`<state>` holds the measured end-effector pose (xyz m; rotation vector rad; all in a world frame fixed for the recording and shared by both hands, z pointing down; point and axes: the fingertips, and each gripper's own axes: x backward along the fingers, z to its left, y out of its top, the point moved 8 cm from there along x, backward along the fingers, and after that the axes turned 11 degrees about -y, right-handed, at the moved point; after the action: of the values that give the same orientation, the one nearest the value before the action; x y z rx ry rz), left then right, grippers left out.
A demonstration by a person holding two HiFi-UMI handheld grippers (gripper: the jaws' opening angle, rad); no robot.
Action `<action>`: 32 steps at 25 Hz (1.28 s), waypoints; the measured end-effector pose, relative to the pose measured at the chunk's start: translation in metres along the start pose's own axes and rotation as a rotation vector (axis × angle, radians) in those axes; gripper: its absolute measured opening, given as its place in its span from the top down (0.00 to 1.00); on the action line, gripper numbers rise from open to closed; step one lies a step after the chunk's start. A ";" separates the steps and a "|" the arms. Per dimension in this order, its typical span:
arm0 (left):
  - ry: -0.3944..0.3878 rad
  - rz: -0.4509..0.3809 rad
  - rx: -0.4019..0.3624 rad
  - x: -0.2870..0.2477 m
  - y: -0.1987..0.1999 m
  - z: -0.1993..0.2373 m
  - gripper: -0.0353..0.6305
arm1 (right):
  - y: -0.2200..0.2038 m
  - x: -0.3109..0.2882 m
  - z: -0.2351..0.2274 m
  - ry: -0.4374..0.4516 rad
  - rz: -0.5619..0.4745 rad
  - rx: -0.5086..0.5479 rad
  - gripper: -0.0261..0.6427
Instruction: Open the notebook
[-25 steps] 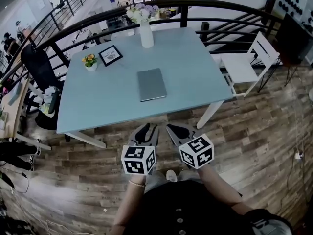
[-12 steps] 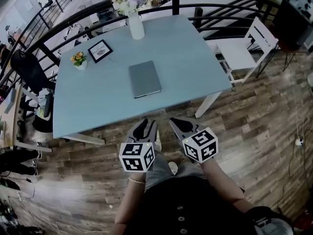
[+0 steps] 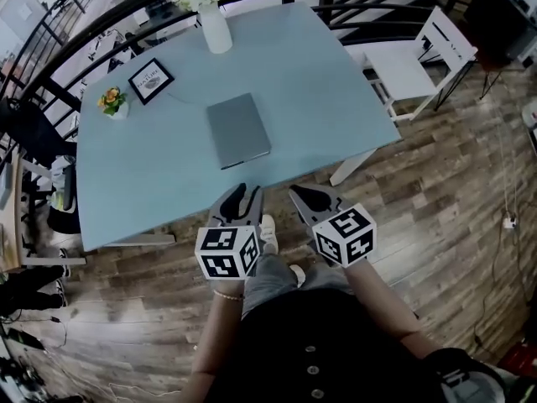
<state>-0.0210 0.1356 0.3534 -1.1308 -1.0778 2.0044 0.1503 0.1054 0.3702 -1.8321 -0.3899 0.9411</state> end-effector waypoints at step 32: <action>-0.138 0.075 -0.029 -0.102 0.092 0.186 0.74 | 0.085 -0.191 -0.012 -0.133 0.025 0.064 0.95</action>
<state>-0.1467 -0.0578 0.3725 -1.0750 -1.1519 2.1581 0.0235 -0.0614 0.3795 -1.7247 -0.4151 1.0845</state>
